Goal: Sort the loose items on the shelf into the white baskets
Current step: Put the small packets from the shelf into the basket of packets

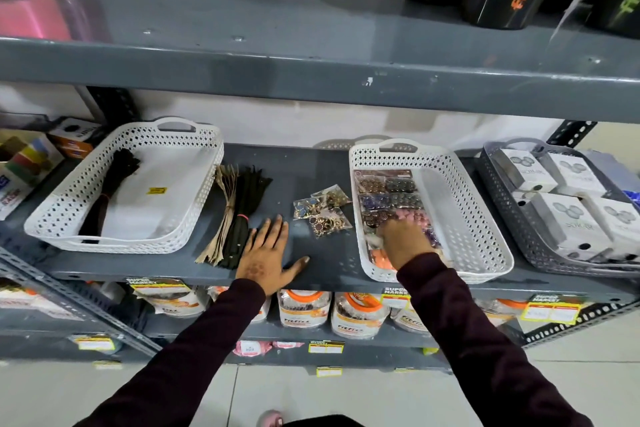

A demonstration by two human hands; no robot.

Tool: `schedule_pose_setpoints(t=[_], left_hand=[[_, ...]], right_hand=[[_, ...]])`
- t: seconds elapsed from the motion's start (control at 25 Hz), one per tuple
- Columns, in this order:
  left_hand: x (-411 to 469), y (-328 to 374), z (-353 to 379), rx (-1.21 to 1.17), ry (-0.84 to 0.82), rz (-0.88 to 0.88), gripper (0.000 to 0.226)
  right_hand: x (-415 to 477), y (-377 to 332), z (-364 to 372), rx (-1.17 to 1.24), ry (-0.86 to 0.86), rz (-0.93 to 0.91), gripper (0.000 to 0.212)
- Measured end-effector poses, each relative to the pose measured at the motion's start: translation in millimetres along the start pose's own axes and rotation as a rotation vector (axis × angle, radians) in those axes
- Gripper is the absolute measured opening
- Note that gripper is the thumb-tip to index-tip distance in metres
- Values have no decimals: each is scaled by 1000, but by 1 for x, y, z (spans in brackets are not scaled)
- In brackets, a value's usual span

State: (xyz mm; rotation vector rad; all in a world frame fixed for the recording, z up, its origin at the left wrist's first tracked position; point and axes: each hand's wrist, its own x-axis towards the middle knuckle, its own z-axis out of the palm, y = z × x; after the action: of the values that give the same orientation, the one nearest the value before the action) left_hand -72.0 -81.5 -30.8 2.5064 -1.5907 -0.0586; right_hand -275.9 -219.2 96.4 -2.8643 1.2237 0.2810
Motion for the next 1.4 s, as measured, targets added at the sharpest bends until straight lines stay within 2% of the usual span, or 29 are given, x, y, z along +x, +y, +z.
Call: schedule_pose_setpoints(t=[0.08, 0.16, 0.24, 0.32, 0.44, 0.52, 0.6, 0.68, 0.8, 0.88, 0.96, 1.0, 1.12, 1.28, 1.4], left_hand=[[0, 1, -2, -6, -1, 7, 100], [-1, 1, -3, -11, 9, 6, 96], [-1, -1, -1, 8, 7, 2, 92], [-1, 0, 1, 13, 9, -8, 90], [-1, 0, 0, -15, 30, -17, 92], [-2, 0, 0, -27, 35, -16, 93], [-2, 0, 1, -26, 33, -26, 94], [0, 0, 2, -18, 26, -36, 94], [1, -2, 3, -4, 14, -39, 94], [-1, -2, 3, -2, 16, -27, 96], [-1, -2, 3, -15, 27, -18, 96], [-1, -1, 3, -19, 31, -15, 96], [-2, -1, 2, -4, 30, -6, 97], [-2, 0, 1, -10, 36, 6, 97], [-3, 2, -1, -15, 53, -1, 96]], right_hand=[[4, 4, 0, 98, -229, -83, 26], [14, 11, -6, 186, -288, -70, 26], [22, 11, -5, 141, -284, -12, 26], [27, 3, -3, 121, -179, 19, 27], [50, -36, -15, 256, 86, -47, 24], [74, -66, -15, 287, 59, -136, 27], [87, -90, -9, 164, -38, -191, 31], [96, -100, 2, 11, -53, -213, 28], [97, -96, 2, -11, 49, -216, 32], [84, -83, -6, 66, 250, -203, 38], [59, -52, -10, 139, 400, -126, 42], [44, -31, -10, 125, 400, -76, 41], [4, 35, -4, 77, 254, 112, 33], [-8, 63, 7, 126, -132, 195, 28], [2, 66, 6, 183, -130, 246, 22]])
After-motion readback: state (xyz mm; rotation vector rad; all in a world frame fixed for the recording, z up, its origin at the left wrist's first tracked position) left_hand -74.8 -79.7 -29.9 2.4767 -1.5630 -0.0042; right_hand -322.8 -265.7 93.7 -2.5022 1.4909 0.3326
